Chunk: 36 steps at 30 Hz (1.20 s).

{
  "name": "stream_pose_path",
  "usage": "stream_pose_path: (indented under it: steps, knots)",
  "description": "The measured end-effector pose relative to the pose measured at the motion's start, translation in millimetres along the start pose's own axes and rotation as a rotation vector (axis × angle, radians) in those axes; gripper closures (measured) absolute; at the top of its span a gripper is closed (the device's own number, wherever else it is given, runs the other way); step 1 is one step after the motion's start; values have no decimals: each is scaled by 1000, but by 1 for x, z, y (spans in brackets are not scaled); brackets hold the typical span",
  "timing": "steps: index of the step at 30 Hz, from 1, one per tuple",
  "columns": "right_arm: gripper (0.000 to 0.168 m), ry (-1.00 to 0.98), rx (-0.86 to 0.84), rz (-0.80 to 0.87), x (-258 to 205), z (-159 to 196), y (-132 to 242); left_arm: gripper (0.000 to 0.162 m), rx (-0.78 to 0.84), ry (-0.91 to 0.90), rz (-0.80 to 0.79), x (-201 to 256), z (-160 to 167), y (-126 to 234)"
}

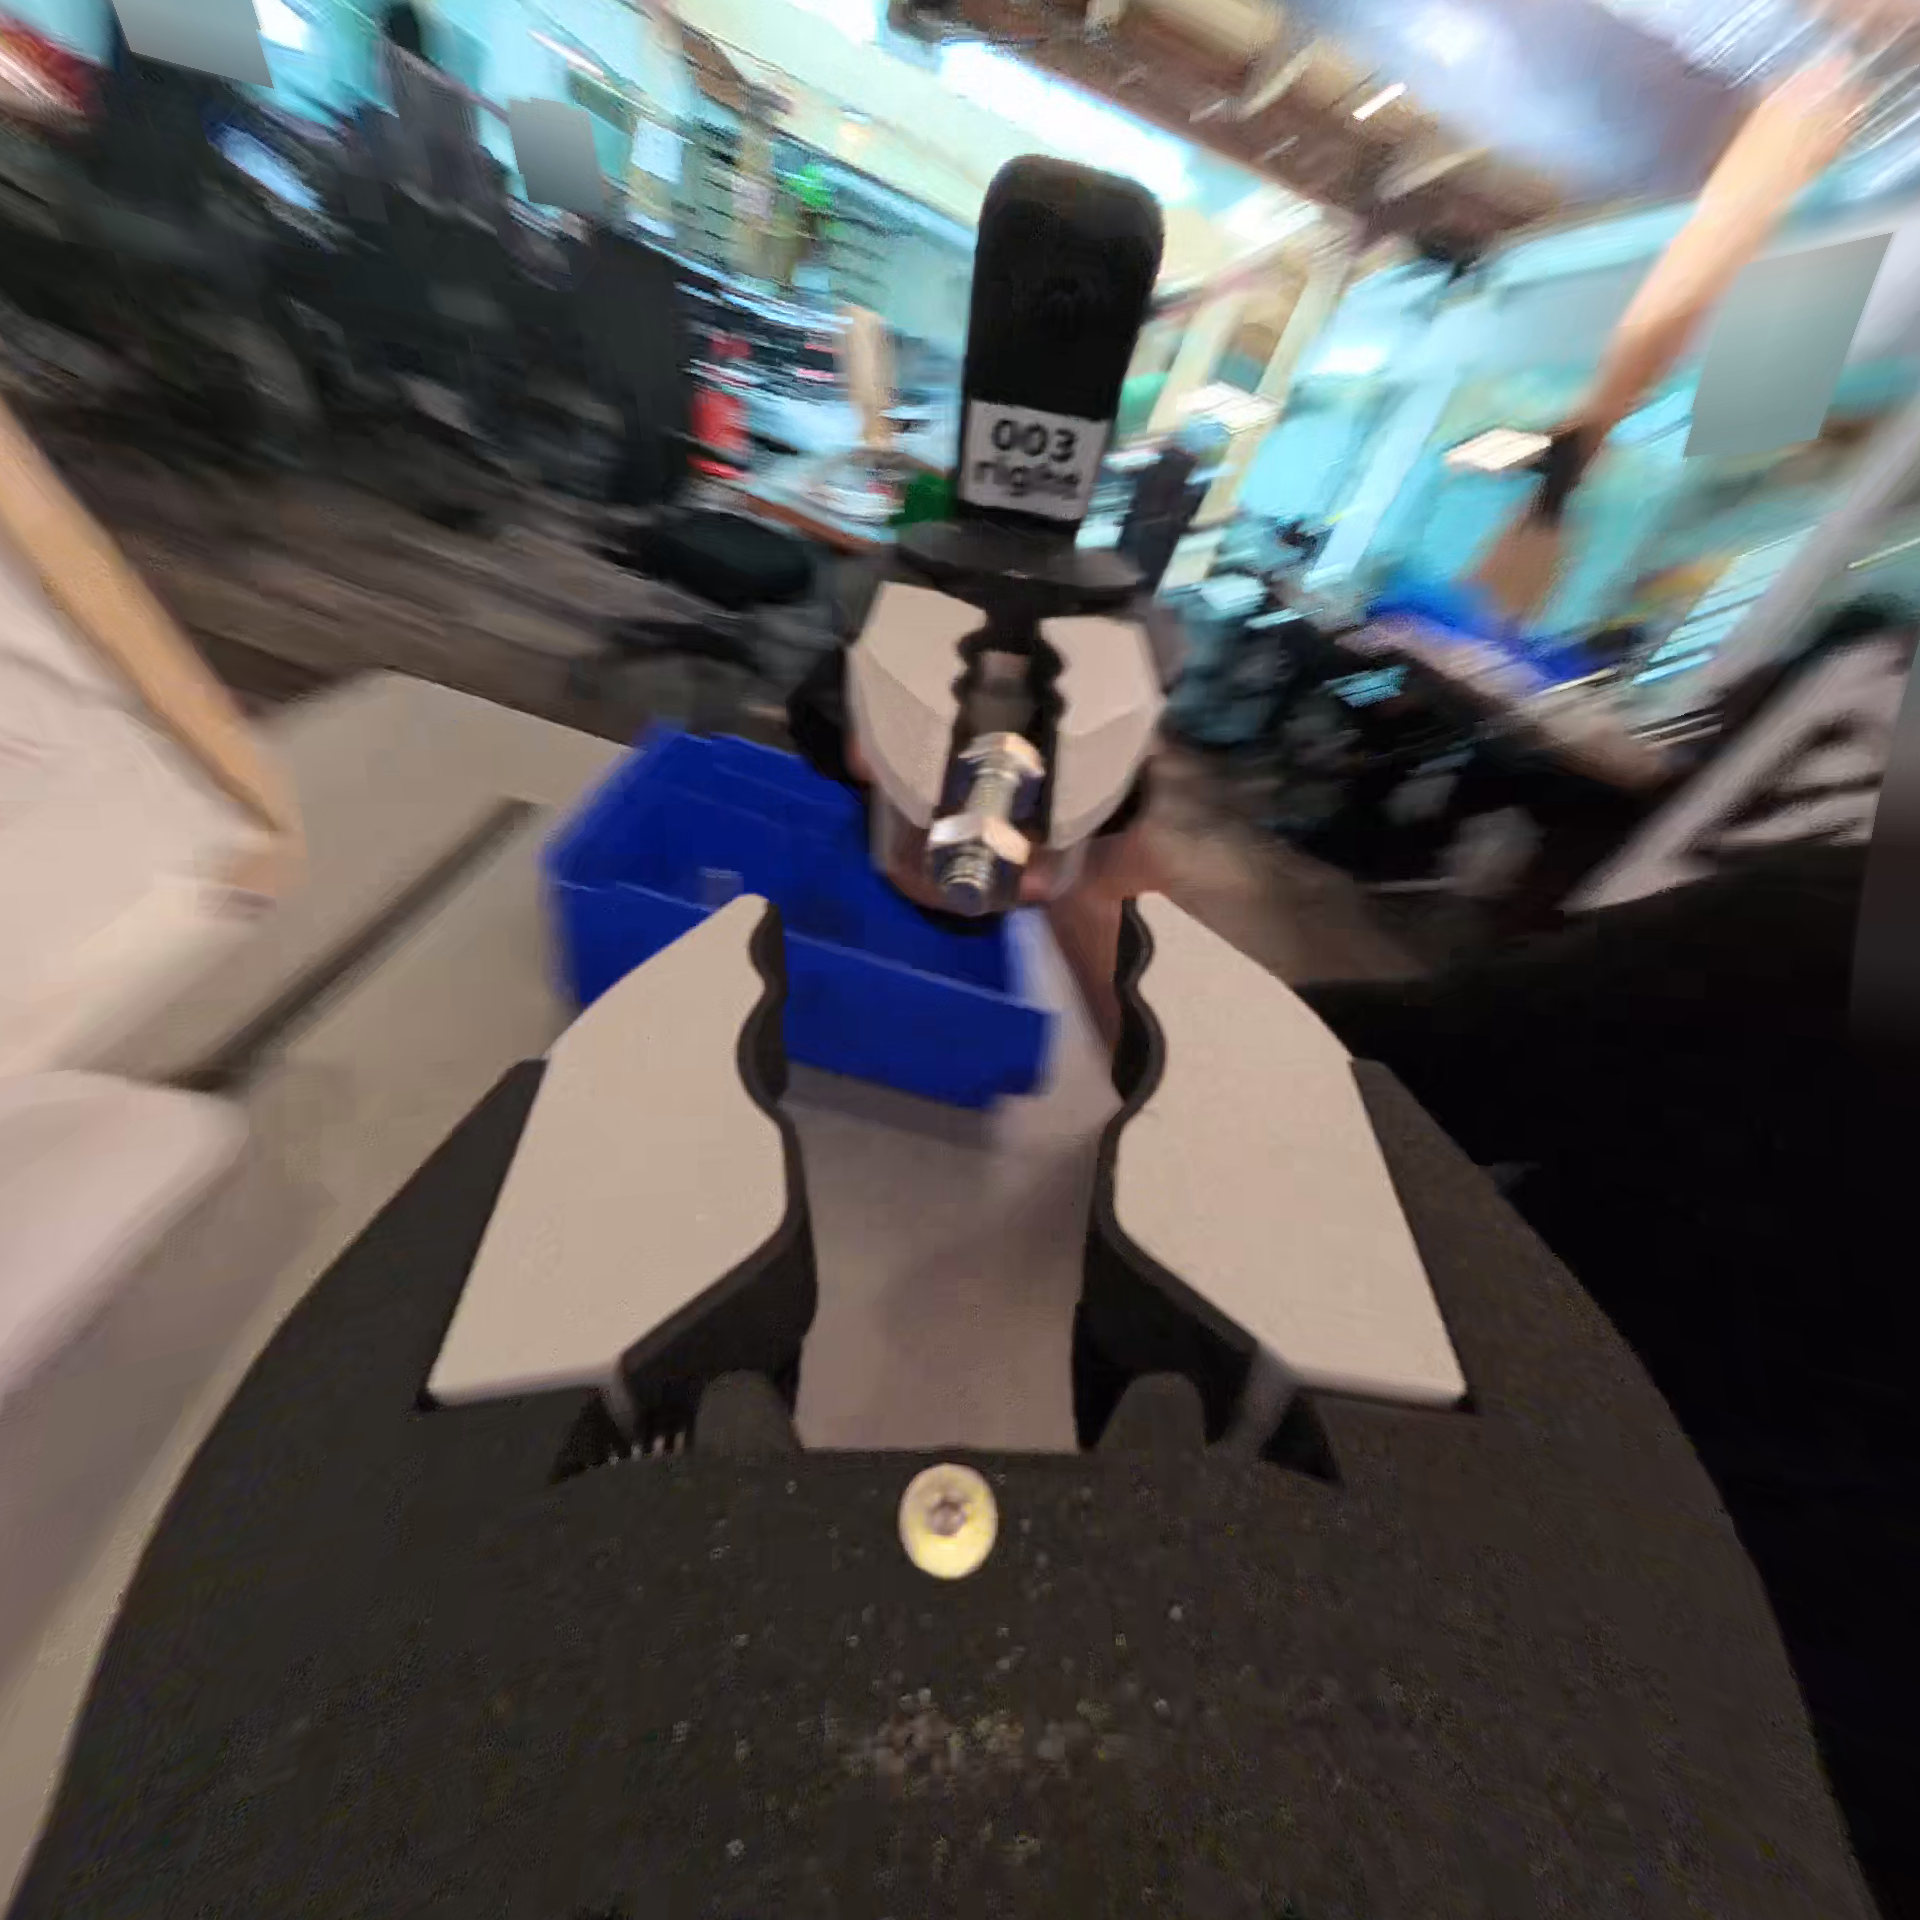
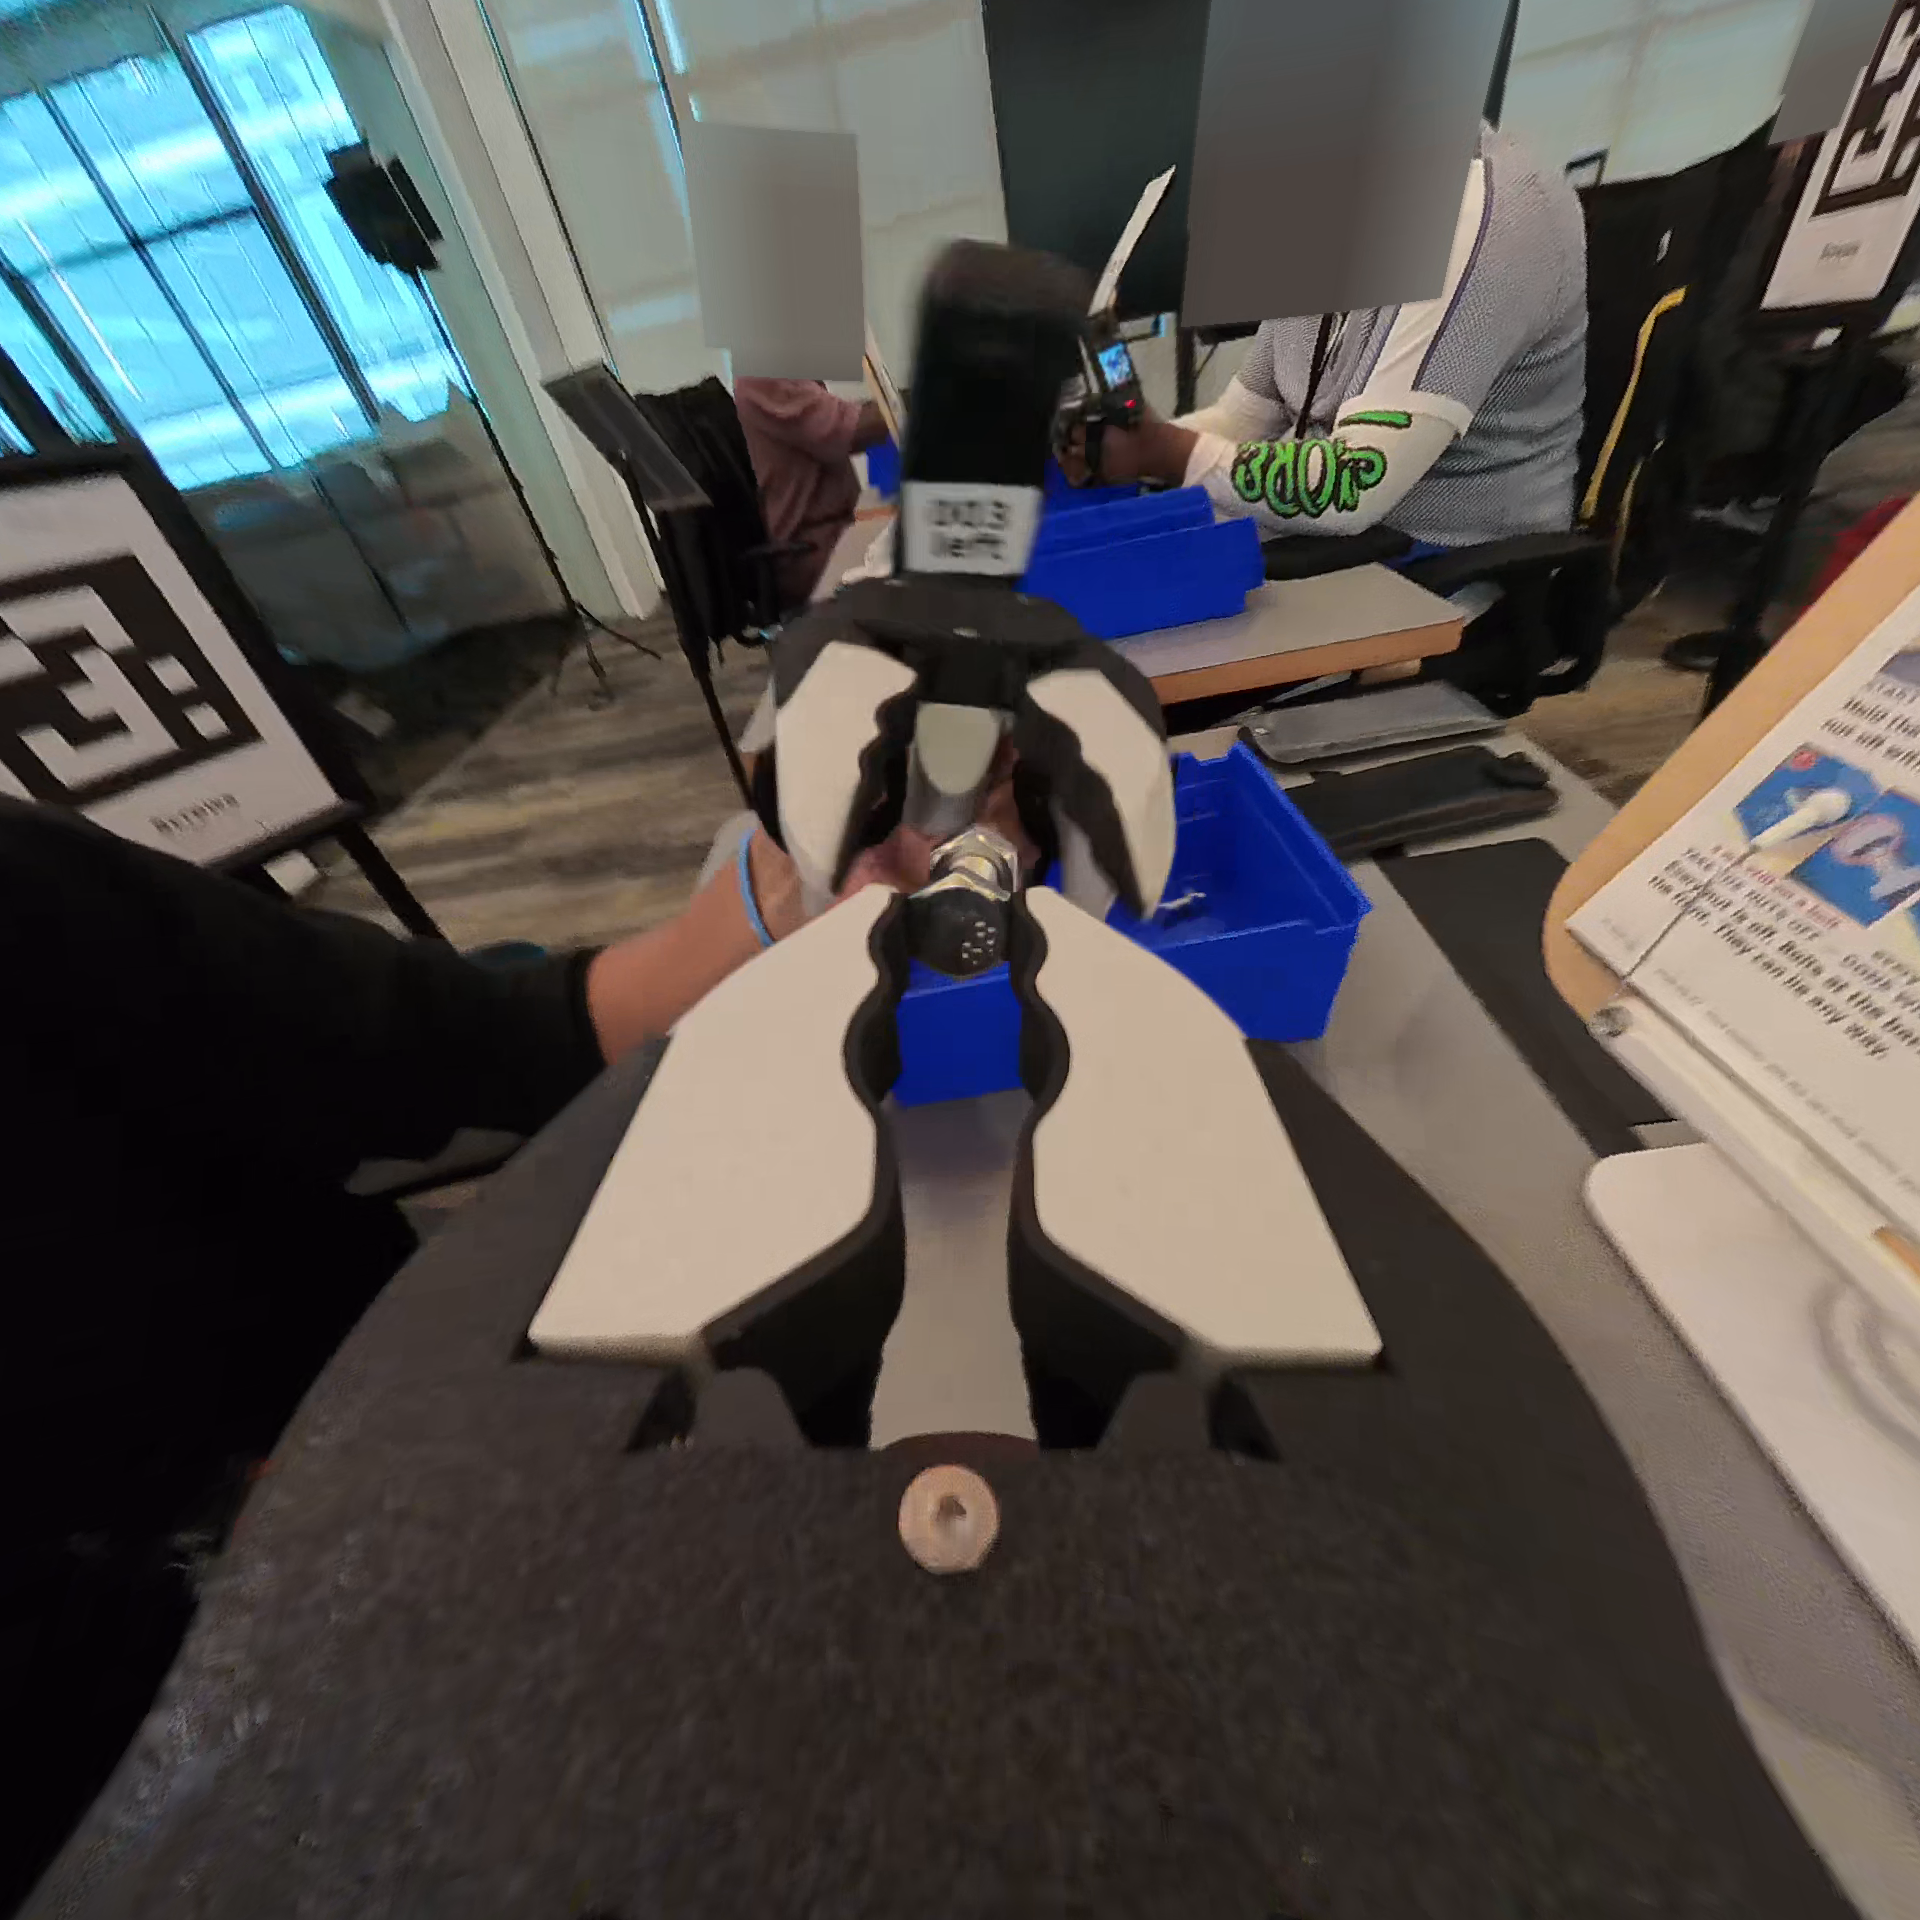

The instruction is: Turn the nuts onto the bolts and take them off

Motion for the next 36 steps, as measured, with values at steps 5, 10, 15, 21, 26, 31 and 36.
stream_pose_path:
  steps: [5, 10, 15, 21, 26, 31, 36]
  knots:
    - [151, -288, 46, -82, 10, 3, 1, 113, -115, -591, -287, 15, 0, 1]
    - [150, -396, 18, -140, 9, 11, -4, 122, -199, -835, -355, 26, 6, -4]
    - [150, -398, 2, -157, 5, 13, -8, 137, -227, -929, -351, 33, 11, -7]
    - [150, -334, 2, -171, 1, 11, -9, 145, -179, -736, -262, 32, 6, -4]
    - [150, -185, -8, -166, -8, 8, -10, 145, -70, -235, -24, 26, 0, 1]
    - [150, 36, -33, -103, -14, 7, -11, 145, 36, 409, 246, 9, 3, 2]
    - [150, 24, -43, -54, -7, 7, -7, 141, 99, 509, 332, -5, 9, -3]
Point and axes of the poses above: each gripper's, where its closed fingertips meet, y back along the fingers, z out of its underside, x = y × z across the jaws, the point moved 6 cm from there along y, back along the fingers, and after that the axes turned 9 degrees about x, right-handed, at the moved point
